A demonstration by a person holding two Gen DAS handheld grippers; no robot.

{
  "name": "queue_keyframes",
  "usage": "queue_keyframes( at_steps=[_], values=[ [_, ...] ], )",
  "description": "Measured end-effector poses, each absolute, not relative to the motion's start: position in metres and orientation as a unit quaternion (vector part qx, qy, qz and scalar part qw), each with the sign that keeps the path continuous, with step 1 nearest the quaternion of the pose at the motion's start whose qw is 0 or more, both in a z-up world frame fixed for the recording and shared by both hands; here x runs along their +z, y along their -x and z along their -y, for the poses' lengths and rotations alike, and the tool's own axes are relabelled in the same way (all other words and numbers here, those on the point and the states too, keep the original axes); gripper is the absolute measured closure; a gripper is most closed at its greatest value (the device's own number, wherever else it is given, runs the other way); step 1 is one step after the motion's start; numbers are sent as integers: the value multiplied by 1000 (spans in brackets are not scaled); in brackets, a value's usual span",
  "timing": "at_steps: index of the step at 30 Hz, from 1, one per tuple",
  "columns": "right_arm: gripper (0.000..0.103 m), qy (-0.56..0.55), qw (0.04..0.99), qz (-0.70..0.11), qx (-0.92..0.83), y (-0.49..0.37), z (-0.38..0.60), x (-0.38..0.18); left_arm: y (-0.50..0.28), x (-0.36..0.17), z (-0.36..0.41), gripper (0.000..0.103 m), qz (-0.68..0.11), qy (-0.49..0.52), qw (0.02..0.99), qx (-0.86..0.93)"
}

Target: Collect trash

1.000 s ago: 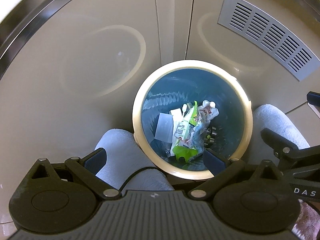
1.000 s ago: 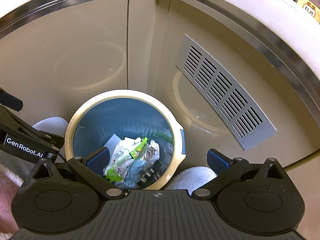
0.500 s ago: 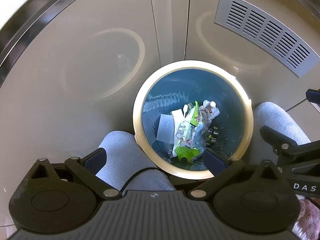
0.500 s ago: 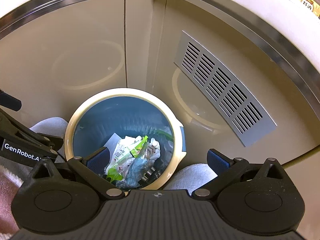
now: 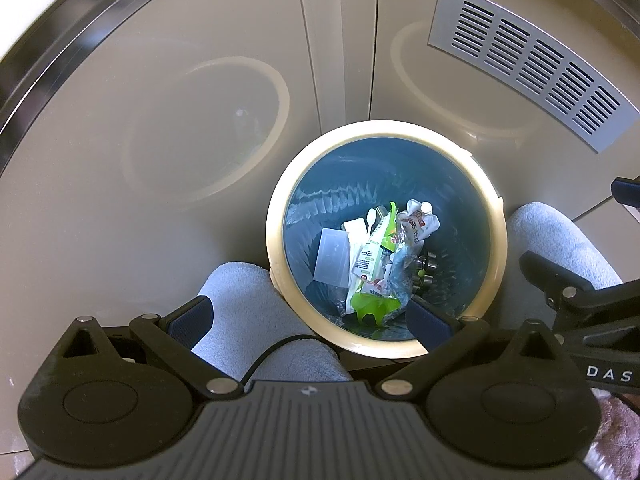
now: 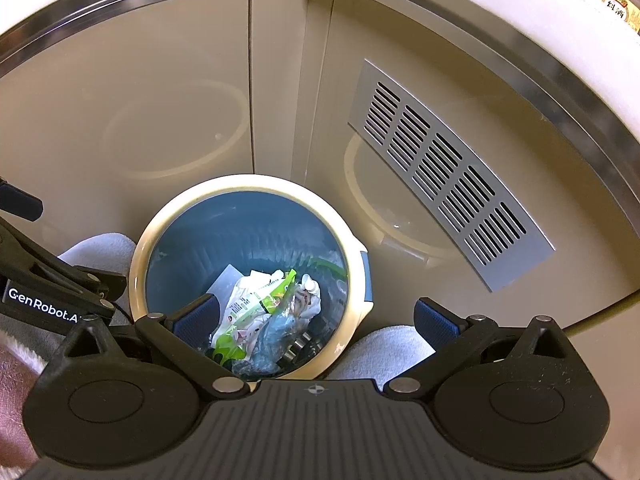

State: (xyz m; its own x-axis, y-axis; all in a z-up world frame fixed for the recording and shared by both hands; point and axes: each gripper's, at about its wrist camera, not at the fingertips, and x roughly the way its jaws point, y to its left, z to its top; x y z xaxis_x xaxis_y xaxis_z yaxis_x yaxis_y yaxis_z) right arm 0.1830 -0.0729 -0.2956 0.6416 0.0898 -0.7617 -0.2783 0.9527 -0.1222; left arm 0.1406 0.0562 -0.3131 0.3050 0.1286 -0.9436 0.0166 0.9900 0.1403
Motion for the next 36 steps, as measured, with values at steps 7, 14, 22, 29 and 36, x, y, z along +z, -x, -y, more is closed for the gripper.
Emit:
queue_keyframes(
  at_steps=[7,14,22,29,36],
  values=[
    [0,115,899,-410,103,-183,73,-296,-141,-313,-56,1,-589,-61,805,35],
    [0,115,899,-411,102,-183,73,-296,-141,-313,-56,1,-589,-62,805,35],
    [0,115,899,-411,102,-183,73,-296,-141,-313,-55,1,-589,-62,805,35],
    [0,115,899,-411,102,-183,73,-296,-141,-313,-56,1,-590,-62,804,35],
    [0,116,899,-411,103,-183,73,-296,-139,-315,-61,1,-593,-63,802,35]
  ],
)
